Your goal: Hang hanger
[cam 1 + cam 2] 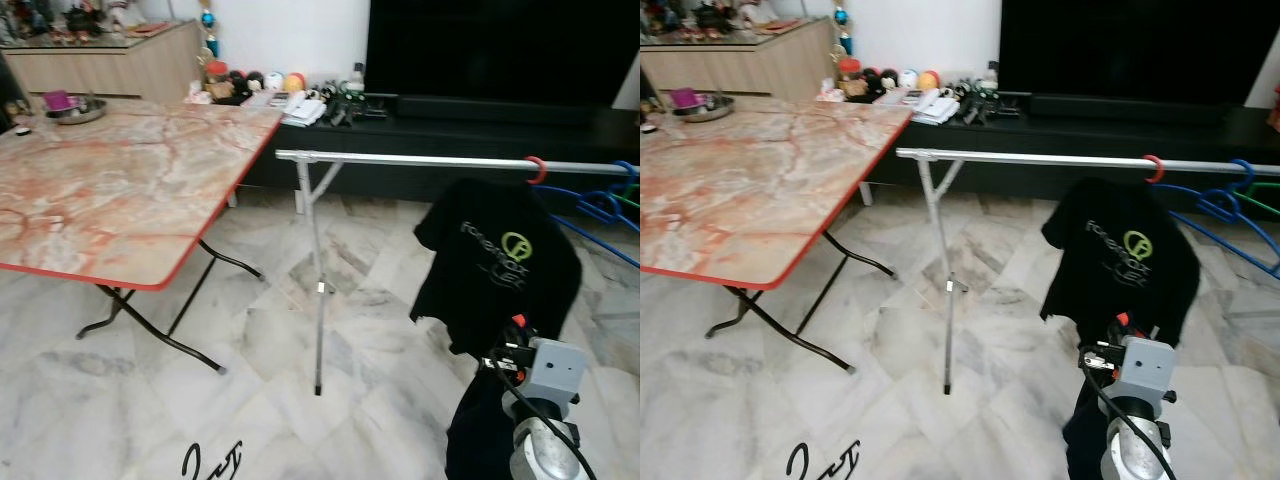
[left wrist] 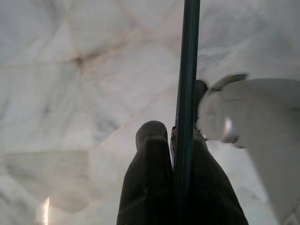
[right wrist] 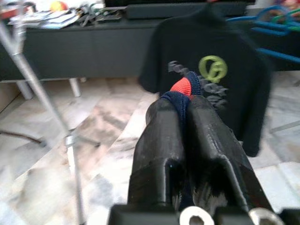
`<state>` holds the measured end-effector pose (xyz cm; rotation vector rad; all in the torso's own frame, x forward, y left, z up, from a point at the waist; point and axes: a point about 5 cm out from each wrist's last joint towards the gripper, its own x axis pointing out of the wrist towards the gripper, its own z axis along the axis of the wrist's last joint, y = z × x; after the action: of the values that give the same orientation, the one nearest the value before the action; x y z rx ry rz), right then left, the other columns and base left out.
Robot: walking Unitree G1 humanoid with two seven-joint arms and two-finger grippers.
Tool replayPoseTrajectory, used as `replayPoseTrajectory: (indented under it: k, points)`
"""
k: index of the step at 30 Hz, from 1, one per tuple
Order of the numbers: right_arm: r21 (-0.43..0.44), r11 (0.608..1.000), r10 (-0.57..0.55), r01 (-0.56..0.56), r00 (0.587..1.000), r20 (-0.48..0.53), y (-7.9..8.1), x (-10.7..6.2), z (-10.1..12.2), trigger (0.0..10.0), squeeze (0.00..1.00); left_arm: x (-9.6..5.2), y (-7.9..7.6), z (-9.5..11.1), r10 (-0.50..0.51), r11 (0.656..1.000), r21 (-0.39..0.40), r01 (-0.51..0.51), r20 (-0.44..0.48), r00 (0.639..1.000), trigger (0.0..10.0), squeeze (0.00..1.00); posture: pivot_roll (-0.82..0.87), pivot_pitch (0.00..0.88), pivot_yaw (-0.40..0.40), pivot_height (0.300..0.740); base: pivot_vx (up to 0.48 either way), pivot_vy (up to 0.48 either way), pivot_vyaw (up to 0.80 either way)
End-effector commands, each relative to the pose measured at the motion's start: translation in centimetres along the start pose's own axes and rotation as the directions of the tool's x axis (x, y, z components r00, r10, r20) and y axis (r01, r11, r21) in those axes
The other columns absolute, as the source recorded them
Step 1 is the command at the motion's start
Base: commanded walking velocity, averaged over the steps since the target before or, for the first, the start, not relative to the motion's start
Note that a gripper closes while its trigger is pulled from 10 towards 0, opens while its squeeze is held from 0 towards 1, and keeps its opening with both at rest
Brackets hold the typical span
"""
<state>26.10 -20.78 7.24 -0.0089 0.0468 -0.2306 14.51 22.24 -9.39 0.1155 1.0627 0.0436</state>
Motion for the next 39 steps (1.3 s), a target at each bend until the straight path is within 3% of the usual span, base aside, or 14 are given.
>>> replayPoseTrajectory:
  k: [1,11,17,30,39]
  points:
    - [-0.007,1.0,0.009,-0.009,1.0,0.026,0.4,0.2,0.7,10.0,0.0,-0.1,0.3,-0.7,-0.001,1.0,0.028,0.002,-0.035,0.999,10.0,0.0,0.05,0.0,0.032,0.74,0.0,0.472,0.0]
    - [0.003,1.0,0.028,-0.028,0.999,0.034,1.6,1.8,1.2,10.0,0.0,0.2,-0.7,0.7,-0.02,0.999,0.048,0.021,-0.016,1.0,10.0,0.0,0.07,0.0,0.03,0.74,0.0,0.474,0.0]
    - [0.008,1.0,-0.005,0.005,0.999,0.051,1.0,2.9,1.9,10.0,0.0,0.4,-0.5,1.7,-0.002,1.0,0.026,0.002,-0.001,1.0,10.0,0.0,0.08,0.0,0.024,0.74,0.0,0.472,0.0]
    - [-0.039,0.997,-0.057,0.061,0.994,0.09,-1.5,4.1,3.1,10.0,0.0,-0.3,2.0,-0.9,0.057,0.998,-0.032,-0.059,-0.069,0.996,10.0,0.0,0.09,0.0,-0.009,0.74,0.0,0.472,0.0]
    - [-0.039,0.998,-0.041,0.045,0.995,0.086,-0.9,4.1,2.8,10.0,0.0,-0.8,2.7,-2.7,0.08,0.994,-0.071,-0.087,-0.096,0.992,10.0,0.0,0.1,0.0,-0.002,0.74,0.0,0.472,0.0]
